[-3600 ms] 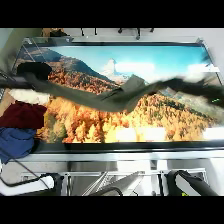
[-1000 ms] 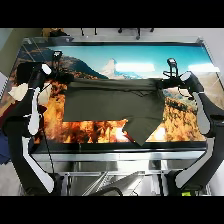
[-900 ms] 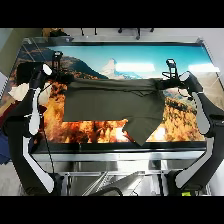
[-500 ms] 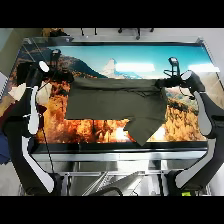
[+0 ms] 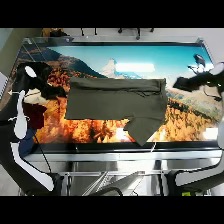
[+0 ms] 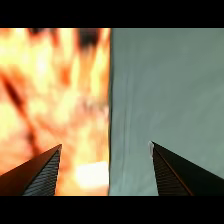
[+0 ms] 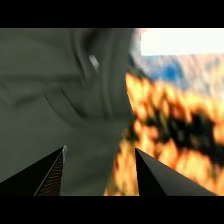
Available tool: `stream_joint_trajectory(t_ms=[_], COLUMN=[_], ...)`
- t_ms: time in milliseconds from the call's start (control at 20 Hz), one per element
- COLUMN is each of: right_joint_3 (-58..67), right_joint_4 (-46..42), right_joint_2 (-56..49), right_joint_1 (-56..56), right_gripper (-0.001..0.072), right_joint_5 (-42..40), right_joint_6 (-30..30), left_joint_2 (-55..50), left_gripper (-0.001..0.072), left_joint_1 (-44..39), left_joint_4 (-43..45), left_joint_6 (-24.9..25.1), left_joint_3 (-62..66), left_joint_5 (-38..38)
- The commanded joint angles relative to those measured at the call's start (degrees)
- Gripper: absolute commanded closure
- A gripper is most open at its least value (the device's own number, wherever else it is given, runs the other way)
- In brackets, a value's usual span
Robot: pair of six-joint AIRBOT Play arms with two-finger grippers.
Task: Fold the shirts.
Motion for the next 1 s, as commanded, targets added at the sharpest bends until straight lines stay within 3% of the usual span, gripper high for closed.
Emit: stream_joint_trajectory(t_ms=[0,150,300,450,500,550,600,950], right_joint_3=[-9.55,-20.98,-30.14,-38.82,-41.83,-44.94,-47.89,-62.69], right_joint_4=[-0.70,-0.61,0.02,5.99,8.41,10.43,11.69,19.12], right_joint_2=[6.40,13.46,19.30,24.02,25.27,26.21,26.80,25.31], right_joint_1=[-6.14,-8.41,-8.46,-8.44,-8.35,-8.33,-8.26,5.20], right_gripper=[0.0216,0.0216,0.0216,0.0216,0.0216,0.0216,0.0216,0.0216], right_joint_5=[9.62,9.20,9.25,8.31,7.19,5.79,4.33,-20.83], right_joint_6=[6.69,7.21,7.23,7.23,7.23,7.21,7.15,5.73], left_joint_2=[0.96,-0.48,-1.44,-1.40,-1.40,-1.40,-1.40,-1.40], left_gripper=[0.0096,0.0097,0.0115,0.0116,0.0182,0.0505,0.0693,0.0692], left_joint_1=[0.74,0.68,0.68,0.68,0.68,0.68,0.66,-0.63], left_joint_4=[-7.89,-15.21,-15.50,-15.47,-15.45,-15.43,-15.50,-15.43], left_joint_6=[2.16,4.11,5.03,6.38,6.40,6.51,6.93,6.03], left_joint_3=[-10.12,-13.60,-14.82,-13.62,-12.79,-12.04,-11.28,-7.54], left_joint_5=[-1.18,-0.17,-1.81,-5.35,-6.23,-6.56,-6.78,-7.41])
